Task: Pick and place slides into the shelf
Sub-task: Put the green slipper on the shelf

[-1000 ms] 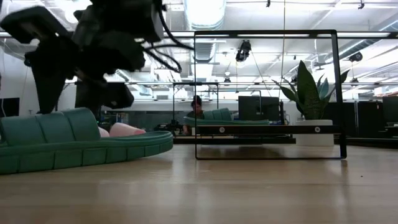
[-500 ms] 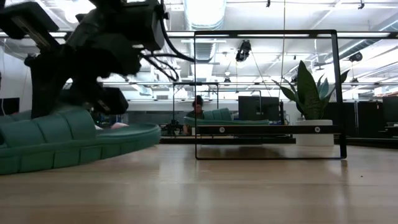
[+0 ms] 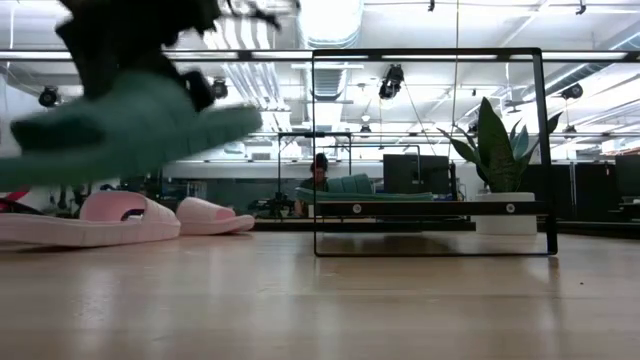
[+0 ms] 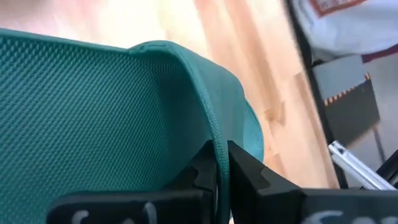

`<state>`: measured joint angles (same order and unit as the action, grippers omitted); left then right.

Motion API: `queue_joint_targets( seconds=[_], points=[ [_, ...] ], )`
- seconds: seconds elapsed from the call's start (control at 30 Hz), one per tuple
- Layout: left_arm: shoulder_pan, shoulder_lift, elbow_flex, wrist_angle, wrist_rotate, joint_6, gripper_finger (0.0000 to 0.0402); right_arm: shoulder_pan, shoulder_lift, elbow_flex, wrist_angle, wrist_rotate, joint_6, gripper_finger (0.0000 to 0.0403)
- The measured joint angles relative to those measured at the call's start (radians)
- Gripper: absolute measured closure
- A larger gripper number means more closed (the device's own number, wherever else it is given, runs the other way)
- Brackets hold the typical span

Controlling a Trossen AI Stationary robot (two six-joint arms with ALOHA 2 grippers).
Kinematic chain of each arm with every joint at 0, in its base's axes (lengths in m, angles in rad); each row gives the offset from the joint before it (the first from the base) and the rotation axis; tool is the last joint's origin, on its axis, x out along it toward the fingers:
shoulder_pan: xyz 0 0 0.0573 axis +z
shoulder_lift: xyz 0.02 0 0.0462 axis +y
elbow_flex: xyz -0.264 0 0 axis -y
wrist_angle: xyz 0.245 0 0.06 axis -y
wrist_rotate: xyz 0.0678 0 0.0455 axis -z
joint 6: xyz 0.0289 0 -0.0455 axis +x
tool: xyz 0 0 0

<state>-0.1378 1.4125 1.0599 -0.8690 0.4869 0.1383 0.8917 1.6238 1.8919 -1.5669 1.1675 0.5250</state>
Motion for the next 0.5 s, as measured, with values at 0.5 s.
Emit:
queue_joint_targets(
  seconds=[0.5],
  points=[
    [-0.002,-0.27,0.016,0.277,-0.069,-0.001,0.0401,-0.001,0.003,-0.003,0.063,-0.003,-0.27,0.0184]
  ],
)
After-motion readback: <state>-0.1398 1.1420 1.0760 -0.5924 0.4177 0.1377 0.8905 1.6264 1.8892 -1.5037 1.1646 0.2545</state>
